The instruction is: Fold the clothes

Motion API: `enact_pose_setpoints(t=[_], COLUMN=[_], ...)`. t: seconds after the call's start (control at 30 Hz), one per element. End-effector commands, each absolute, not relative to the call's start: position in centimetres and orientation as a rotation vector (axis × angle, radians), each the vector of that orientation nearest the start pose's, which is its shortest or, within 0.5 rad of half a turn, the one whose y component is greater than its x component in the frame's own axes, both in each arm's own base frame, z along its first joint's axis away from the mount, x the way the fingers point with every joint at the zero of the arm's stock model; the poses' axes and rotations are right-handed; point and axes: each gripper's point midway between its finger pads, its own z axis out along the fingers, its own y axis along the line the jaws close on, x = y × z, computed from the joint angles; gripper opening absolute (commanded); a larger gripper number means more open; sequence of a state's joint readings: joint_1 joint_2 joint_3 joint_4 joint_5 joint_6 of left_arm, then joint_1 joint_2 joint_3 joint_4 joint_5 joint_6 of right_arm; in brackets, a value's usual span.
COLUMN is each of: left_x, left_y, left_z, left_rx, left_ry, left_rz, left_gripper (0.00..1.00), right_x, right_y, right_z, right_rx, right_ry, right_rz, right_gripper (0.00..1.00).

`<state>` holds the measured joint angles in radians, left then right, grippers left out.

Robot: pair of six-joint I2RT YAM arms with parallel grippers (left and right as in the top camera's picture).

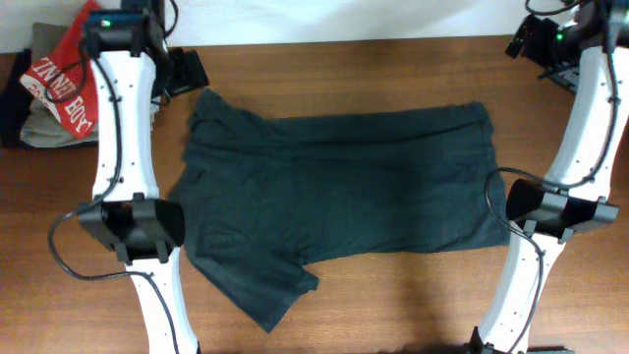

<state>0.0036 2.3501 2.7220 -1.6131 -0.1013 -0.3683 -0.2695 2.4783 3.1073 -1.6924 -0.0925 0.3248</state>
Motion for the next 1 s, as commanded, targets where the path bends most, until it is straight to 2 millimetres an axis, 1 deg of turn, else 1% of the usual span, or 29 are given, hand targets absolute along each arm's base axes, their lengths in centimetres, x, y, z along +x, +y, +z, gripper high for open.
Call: enact_pose_setpoints(t=[0.0, 0.1, 0.13, 0.2, 0.27, 0.3, 0.33, 0.37, 0.4, 0.43, 0.47, 0.5, 0.53, 0.63, 0.67, 0.73, 0.8, 0.9, 0.97], left_x=[48.2, 46.8, 46.3, 44.6, 42.8, 41.1, 39.9, 37.5, 36.4, 35.2, 33.7, 32.8, 31.2, 29.1, 28.0, 26.3, 24.4, 21.6, 20.1], left_y=[2.3, 1.9, 1.8, 1.5, 1.4, 1.3, 1.0, 0.4, 0.3, 0.0, -0.5, -0.9, -1.8, -3.0, -3.4, -3.8, -4.1, -4.7, -5.8], left_z=[26.0, 29.7, 30.7, 32.9, 34.1, 34.5, 34.6, 34.2, 33.8, 33.1, 32.0, 31.2, 29.3, 26.0, 24.2, 21.4, 18.6, 14.8, 12.5], left_rx=[-0.549, -0.531, -0.527, -0.5, -0.499, -0.501, -0.498, -0.528, -0.529, -0.524, -0.517, -0.52, -0.541, -0.542, -0.559, -0.609, -0.677, -0.751, -0.715], left_ry=[2.646, 2.573, 2.554, 2.526, 2.523, 2.537, 2.554, 2.595, 2.62, 2.653, 2.701, 2.733, 2.791, 2.883, 2.93, 2.997, 3.055, 3.108, 3.151], left_rz=[0.031, -0.014, -0.023, -0.052, -0.058, -0.064, -0.083, -0.111, -0.107, -0.101, -0.095, -0.092, -0.09, -0.071, -0.055, -0.024, 0.015, 0.062, 0.044], left_gripper=[0.99, 0.99, 0.99, 0.99, 0.99, 0.99, 0.99, 0.99, 0.99, 0.99, 0.99, 0.99, 0.99, 0.99, 0.99, 0.99, 0.99, 0.99, 0.99], right_x=[48.8, 48.3, 47.8, 46.5, 44.9, 43.9, 42.9, 41.2, 40.3, 39.4, 38.5, 37.8, 37.1, 36.7, 36.7, 36.8, 36.8, 36.7, 36.4], right_y=[-10.5, -8.2, -7.8, -7.5, -7.1, -6.8, -6.7, -7.0, -7.5, -7.9, -8.2, -8.2, -8.2, -8.0, -8.0, -8.1, -8.4, -9.5, -10.3], right_z=[29.2, 31.5, 32.5, 33.9, 35.1, 35.5, 35.7, 35.4, 35.1, 34.5, 33.9, 33.1, 31.9, 29.3, 28.0, 26.2, 24.4, 22.4, 21.7], right_rx=[0.676, 0.583, 0.565, 0.55, 0.53, 0.533, 0.542, 0.577, 0.601, 0.637, 0.657, 0.673, 0.692, 0.724, 0.736, 0.758, 0.824, 0.955, 1.02], right_ry=[2.455, 2.431, 2.418, 2.409, 2.419, 2.43, 2.444, 2.479, 2.499, 2.524, 2.553, 2.585, 2.629, 2.717, 2.749, 2.786, 2.803, 2.796, 2.79], right_rz=[0.227, 0.369, 0.385, 0.384, 0.375, 0.374, 0.368, 0.307, 0.261, 0.211, 0.18, 0.164, 0.162, 0.168, 0.169, 0.172, 0.178, 0.184, 0.188], right_gripper=[0.99, 0.99, 0.98, 0.99, 0.99, 0.99, 0.99, 0.99, 0.99, 0.99, 0.99, 0.99, 0.99, 0.99, 0.99, 0.99, 0.99, 0.99, 0.99])
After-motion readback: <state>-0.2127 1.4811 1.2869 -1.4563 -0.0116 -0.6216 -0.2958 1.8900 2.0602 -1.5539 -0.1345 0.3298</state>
